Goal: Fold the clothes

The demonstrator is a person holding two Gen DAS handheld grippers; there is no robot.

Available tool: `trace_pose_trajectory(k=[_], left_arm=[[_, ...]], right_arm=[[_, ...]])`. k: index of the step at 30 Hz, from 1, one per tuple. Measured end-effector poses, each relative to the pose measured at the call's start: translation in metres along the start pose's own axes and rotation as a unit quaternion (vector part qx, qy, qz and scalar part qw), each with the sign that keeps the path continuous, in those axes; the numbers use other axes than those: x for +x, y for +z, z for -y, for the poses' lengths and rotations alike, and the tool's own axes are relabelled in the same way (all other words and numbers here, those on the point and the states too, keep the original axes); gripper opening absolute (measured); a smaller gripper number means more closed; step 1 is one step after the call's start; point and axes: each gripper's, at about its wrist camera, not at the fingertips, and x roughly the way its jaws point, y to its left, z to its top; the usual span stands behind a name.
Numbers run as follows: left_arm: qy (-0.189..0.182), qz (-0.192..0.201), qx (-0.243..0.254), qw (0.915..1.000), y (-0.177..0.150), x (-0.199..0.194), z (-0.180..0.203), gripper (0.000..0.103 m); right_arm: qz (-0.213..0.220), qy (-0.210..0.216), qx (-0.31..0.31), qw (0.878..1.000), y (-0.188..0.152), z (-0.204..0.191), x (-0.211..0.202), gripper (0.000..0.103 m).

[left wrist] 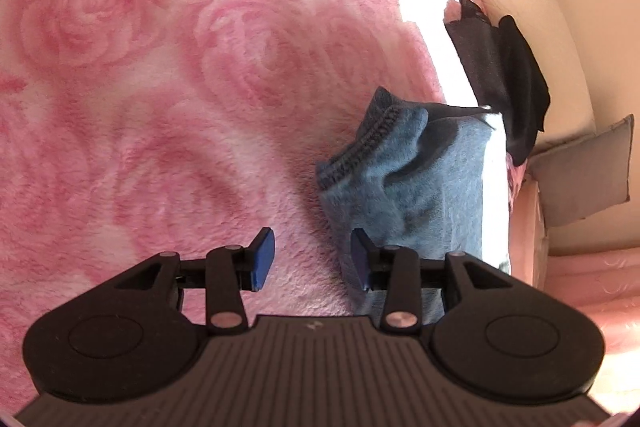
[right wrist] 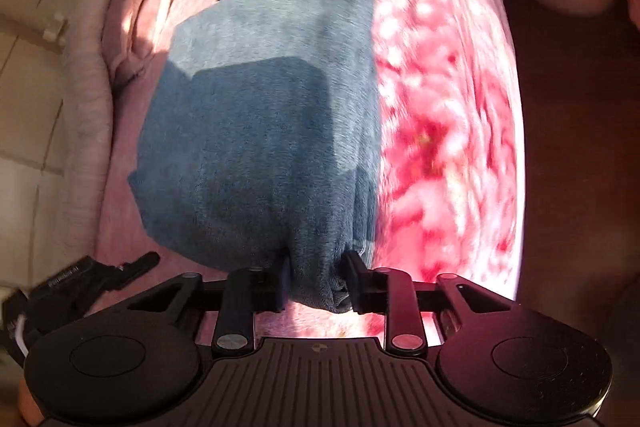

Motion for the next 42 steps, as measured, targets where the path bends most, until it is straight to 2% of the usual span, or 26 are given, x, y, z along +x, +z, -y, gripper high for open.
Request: trace_pose_trajectory(k=[1,5,8,10,11,14,17,20,21,22,23,26,29,30,31,36,40,42], left_arm=[[-0.002,-0.002,0.004,1.0000,0.000,-0.002,0.000,0.036],[-0.004,-0.010,0.040,0.9992,-0.002,-0.005,0.006,0.036],[-0.004,-0.007,0.097,0.9952,-0.005,-0.007,0.019,0.035],[-0.003,0.000,0.174,0.9848,-0.006,-0.009,0.037,0.035],[-0.003,0.002,0.213,0.9771,-0.006,-0.010,0.046,0.035],[-0.007,0.005,0.320,0.9473,-0.003,-0.009,0.076,0.036],[-0.018,-0.006,0.375,0.9267,0.006,0.001,0.093,0.036],[-0.036,-0.033,0.406,0.9128,0.016,0.019,0.101,0.035],[-0.041,-0.045,0.407,0.9114,0.019,0.026,0.099,0.035],[-0.045,-0.057,0.408,0.9100,0.021,0.032,0.098,0.022],[-0.049,-0.067,0.406,0.9103,0.024,0.037,0.096,0.006],[-0.068,-0.054,0.381,0.9203,0.031,0.023,0.089,0.004],[-0.089,-0.018,0.369,0.9248,0.030,-0.006,0.080,0.003],[-0.092,-0.017,0.361,0.9278,0.030,-0.008,0.074,0.003],[-0.087,-0.017,0.354,0.9310,0.030,-0.006,0.069,0.004],[-0.003,-0.020,0.315,0.9489,0.034,0.047,0.052,0.008],[0.007,0.034,0.298,0.9539,0.034,0.027,0.060,0.008],[0.006,0.044,0.279,0.9592,0.037,0.014,0.057,0.008]], right_arm=[[0.008,-0.007,-0.022,1.000,0.006,-0.004,-0.006,0.014],[0.059,-0.058,-0.092,0.992,0.034,-0.012,-0.028,0.013],[0.042,-0.055,-0.094,0.993,0.045,-0.005,-0.030,0.015],[0.030,-0.052,-0.096,0.994,0.052,0.000,-0.031,0.017],[0.025,-0.051,-0.097,0.994,0.056,0.002,-0.032,0.022],[0.011,-0.046,-0.096,0.994,0.066,0.010,-0.034,0.035],[0.027,-0.034,-0.061,0.997,0.074,0.017,-0.038,0.040],[0.031,-0.020,-0.028,0.999,0.080,0.023,-0.037,0.042],[0.032,-0.015,-0.016,0.999,0.082,0.024,-0.036,0.043],[0.033,-0.010,-0.007,0.999,0.084,0.026,-0.036,0.043],[0.036,-0.007,-0.003,0.999,0.083,0.026,-0.035,0.043],[0.045,0.002,0.000,0.999,0.080,0.027,-0.031,0.044],[0.050,-0.026,-0.042,0.998,0.073,0.019,-0.023,0.043],[0.043,-0.049,-0.059,0.996,0.072,0.016,-0.017,0.042],[0.036,-0.061,-0.067,0.995,0.071,0.015,-0.010,0.041],[0.035,-0.073,-0.064,0.995,0.067,0.014,0.006,0.039],[0.039,-0.084,-0.067,0.993,0.070,0.011,-0.003,0.039],[0.048,-0.086,-0.067,0.993,0.071,0.010,-0.011,0.039]])
